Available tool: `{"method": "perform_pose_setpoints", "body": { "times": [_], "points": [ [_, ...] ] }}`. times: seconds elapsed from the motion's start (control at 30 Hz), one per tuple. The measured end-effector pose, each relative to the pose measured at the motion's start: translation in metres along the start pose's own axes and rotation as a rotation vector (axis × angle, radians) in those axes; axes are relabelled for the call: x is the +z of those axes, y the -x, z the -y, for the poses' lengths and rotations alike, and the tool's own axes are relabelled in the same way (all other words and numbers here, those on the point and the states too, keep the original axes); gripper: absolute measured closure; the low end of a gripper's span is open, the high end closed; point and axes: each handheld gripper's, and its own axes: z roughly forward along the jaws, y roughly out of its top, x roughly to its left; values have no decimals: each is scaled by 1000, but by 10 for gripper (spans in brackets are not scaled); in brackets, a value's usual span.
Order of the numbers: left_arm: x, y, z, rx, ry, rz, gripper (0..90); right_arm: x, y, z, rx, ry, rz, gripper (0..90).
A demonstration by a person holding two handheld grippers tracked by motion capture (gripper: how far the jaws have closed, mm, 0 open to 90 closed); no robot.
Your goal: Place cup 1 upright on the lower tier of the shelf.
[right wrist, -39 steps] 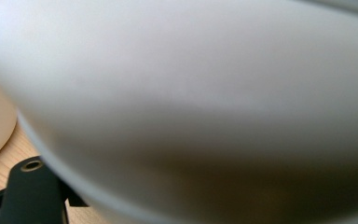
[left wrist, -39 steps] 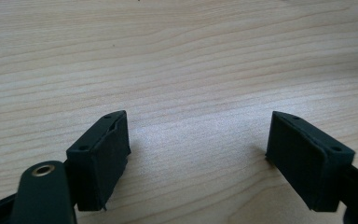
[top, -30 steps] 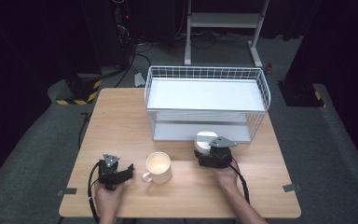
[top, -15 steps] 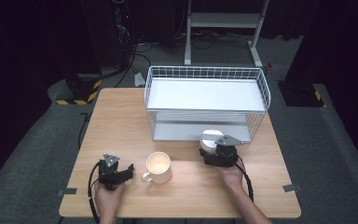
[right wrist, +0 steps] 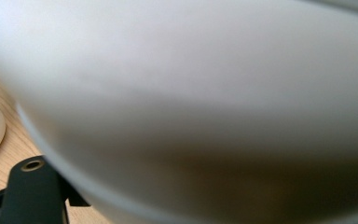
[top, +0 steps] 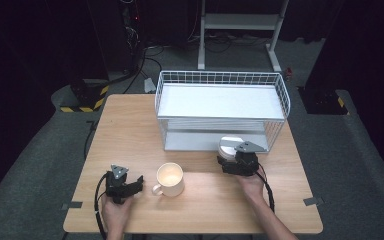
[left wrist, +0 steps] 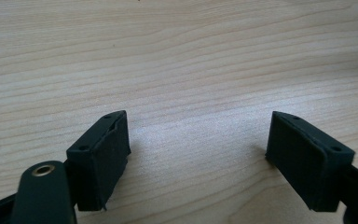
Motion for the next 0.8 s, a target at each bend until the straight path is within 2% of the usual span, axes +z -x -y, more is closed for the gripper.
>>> {"method": "perform_pose_setpoints", "body": {
  "times": [0.03, 0.1, 0.27, 0.37, 0.6, 0.8],
  "points": [
    [0, 0, 0, 0, 0, 0, 212, -1, 0, 0, 17, -6, 1, 186],
    [0, 0, 0, -1, -1, 1, 212, -1, 2, -1, 9, -7, 6, 186],
    [0, 0, 0, -1, -1, 0, 212, -2, 8, -4, 23, 3, 24, 186],
    [0, 0, 0, -1, -1, 0, 212, -2, 12, -6, 49, 9, 26, 186],
    [0, 0, 0, -2, -1, 0, 212, 0, 18, -9, 50, 1, 33, 186],
    [0, 0, 0, 0, 0, 0, 212, 3, 24, -13, 61, 2, 57, 186]
  ]
}}
